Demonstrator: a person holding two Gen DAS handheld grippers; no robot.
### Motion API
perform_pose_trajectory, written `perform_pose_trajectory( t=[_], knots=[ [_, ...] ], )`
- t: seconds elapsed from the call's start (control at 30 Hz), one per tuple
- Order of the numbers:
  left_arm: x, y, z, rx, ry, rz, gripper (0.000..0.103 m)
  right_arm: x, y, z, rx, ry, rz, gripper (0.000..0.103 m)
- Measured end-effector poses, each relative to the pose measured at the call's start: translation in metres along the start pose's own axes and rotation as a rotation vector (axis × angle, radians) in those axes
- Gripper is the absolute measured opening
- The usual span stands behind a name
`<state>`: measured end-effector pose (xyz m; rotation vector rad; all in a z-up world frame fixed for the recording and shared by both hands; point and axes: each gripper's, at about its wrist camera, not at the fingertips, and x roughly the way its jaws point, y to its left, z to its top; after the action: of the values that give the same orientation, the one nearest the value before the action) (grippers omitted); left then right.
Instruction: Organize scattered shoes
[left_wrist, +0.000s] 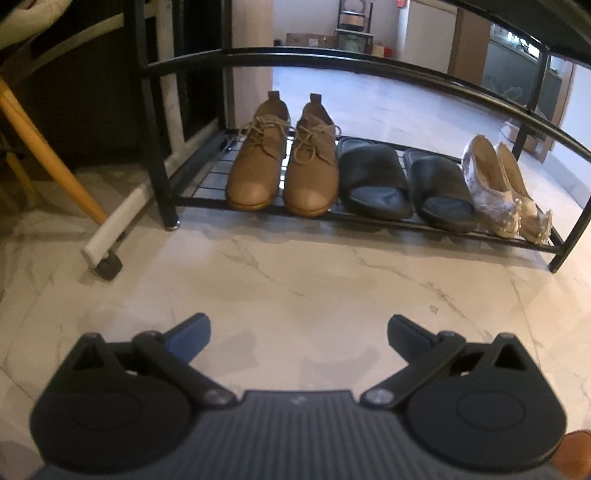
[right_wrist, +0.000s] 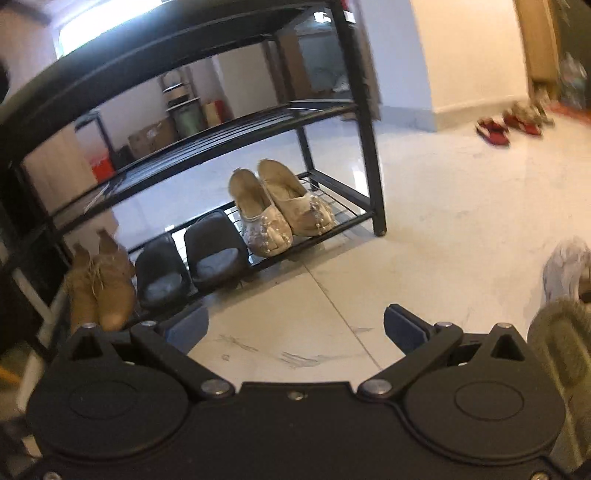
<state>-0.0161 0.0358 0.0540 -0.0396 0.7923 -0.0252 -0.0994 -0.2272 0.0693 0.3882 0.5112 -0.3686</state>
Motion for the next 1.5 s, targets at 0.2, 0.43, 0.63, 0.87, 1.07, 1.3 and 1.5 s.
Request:
perform_pose_trajectory(
  t=[0.2,0.43,0.63,0.87,1.07,1.3,1.5],
  knots=[
    [0.0,0.004,0.0,-0.006,-0.001,0.009,0.102,0.0,0.017,-0.006,-0.126,-0.035,0.017,0.103],
    [-0.005,0.002,-0.005,0.011,0.007,-0.008,0.102,0.021,0.022,-0.016,-0.164,0.114,0.039,0.103],
    [-0.015,0.002,-0.011,-0.01,0.002,0.007,0.102,0.042,0.039,-0.028,-0.248,0.228,0.103,0.103],
    [-0.007,-0.006,-0.012,0.03,0.027,0.066,0.102,0.069,0.052,-0.022,-0.333,0.206,0.102,0.103],
    [0.008,-0.001,-0.01,-0.031,0.083,0.04,0.102,0.073,0.036,-0.02,-0.175,0.269,0.138,0.103],
    [0.018,-0.01,-0.013,-0.006,0.114,0.045,0.102,0.074,0.052,-0.031,-0.28,0.282,0.166,0.103],
    [0.017,-0.02,-0.016,0.038,0.099,0.052,0.102,0.08,0.049,-0.03,-0.258,0.305,0.139,0.103]
  ],
)
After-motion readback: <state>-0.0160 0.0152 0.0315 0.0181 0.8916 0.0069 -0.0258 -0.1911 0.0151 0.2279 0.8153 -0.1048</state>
